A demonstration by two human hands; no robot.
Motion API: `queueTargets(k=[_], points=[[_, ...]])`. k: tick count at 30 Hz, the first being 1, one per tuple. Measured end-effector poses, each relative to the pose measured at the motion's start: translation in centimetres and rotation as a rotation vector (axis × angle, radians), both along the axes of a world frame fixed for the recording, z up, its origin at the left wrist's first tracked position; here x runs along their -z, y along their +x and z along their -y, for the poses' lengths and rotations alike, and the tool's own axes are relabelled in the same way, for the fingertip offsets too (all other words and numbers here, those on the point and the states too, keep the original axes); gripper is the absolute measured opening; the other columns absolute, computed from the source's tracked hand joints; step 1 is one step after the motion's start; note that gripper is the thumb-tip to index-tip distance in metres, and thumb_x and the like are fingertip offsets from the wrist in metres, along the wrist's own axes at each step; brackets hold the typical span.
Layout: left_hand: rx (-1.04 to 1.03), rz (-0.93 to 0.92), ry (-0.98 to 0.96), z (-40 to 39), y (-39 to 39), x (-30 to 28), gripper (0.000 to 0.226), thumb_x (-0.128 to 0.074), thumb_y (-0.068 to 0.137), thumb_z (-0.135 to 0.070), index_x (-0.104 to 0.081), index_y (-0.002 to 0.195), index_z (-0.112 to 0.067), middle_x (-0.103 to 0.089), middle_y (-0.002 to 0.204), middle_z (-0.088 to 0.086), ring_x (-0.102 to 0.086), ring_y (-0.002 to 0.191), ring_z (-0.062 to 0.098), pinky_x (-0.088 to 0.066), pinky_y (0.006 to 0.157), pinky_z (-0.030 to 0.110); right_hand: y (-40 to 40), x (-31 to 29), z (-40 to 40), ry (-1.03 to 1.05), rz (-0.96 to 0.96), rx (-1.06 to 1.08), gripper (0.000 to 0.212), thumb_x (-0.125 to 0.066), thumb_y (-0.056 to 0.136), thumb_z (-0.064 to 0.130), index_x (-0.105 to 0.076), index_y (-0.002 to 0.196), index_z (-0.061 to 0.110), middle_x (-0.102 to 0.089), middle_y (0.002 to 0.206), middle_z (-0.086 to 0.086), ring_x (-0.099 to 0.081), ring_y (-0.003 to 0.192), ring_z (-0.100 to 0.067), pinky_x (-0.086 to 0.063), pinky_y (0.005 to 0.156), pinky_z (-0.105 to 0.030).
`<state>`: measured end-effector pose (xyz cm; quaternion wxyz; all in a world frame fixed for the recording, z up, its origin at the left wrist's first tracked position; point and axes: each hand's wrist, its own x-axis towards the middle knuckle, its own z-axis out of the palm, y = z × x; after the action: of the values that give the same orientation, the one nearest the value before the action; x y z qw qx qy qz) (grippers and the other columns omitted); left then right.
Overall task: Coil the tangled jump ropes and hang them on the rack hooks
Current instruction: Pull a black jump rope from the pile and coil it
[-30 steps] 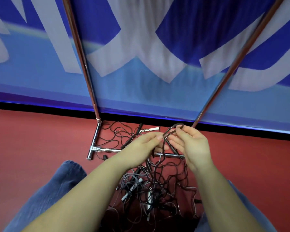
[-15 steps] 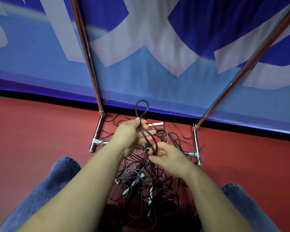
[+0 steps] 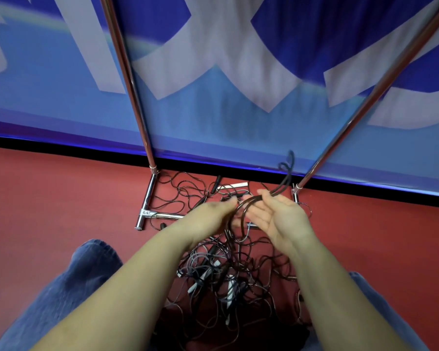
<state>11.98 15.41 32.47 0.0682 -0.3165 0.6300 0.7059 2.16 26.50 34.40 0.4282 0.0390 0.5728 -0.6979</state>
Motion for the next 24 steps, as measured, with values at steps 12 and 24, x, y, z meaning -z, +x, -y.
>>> queueTargets(k=[12,24], points=[[0.125,-0.055,-0.192,-0.5,0.1,0.5,0.023,-0.046,0.100,-0.017,-0.062,0.084,-0.015,-0.065,0.068,-0.005,-0.057,0.070,0.019,-0.045,0.074,0.033,-1.4,0.9,-0.5,0.037,-0.090,0.019,0.012,-0.047,0.098,0.014,-0.057,0.100,0.009,-0.066,0.105,-0.018,-0.070,0.081,-0.018,-0.058,0.066,-0.025],[-0.600,-0.207,0.303,1.4,-0.4,-0.2,0.022,-0.038,0.103,-0.010,-0.056,0.091,-0.010,-0.072,0.065,0.000,-0.071,0.062,0.012,-0.057,0.055,0.021,1.3,2.2,-0.5,0.438,-0.701,-0.659,0.008,-0.063,0.088,0.017,-0.064,0.085,0.024,-0.070,0.094,-0.009,-0.064,0.086,-0.019,-0.051,0.086,-0.035]])
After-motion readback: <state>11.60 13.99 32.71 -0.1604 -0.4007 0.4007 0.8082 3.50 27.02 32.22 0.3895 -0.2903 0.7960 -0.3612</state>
